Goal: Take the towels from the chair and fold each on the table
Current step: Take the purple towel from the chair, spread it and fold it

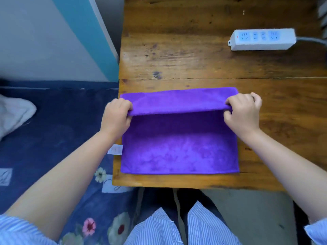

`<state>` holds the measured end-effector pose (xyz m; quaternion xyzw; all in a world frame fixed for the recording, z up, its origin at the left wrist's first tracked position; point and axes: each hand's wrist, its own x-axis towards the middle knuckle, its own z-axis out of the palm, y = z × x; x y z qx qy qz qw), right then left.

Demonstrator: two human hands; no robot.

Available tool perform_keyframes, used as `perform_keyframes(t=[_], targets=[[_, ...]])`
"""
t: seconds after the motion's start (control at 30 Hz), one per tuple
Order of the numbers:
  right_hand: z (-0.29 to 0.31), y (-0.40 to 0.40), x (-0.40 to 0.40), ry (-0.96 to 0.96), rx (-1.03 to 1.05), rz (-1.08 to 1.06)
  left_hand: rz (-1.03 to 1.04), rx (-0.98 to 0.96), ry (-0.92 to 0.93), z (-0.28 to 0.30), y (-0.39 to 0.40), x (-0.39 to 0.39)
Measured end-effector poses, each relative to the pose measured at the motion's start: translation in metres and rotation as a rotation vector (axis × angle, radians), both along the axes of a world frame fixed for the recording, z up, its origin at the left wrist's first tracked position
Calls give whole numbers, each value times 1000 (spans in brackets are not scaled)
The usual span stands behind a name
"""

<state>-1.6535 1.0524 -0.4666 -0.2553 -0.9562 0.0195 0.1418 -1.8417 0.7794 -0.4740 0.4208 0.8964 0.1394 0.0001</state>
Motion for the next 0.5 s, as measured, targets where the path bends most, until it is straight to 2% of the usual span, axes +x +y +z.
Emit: perform_keyframes(t=[0.2,0.33,0.5], targets=[[-1,-21,66,52,26,205,-35,-102,4,8,-42,68],[-1,-35,92,102,39,291,-26,-224,33,18,-54,95],[-17,-54,122,101,71,334,-130,-341,116,20,-64,116]])
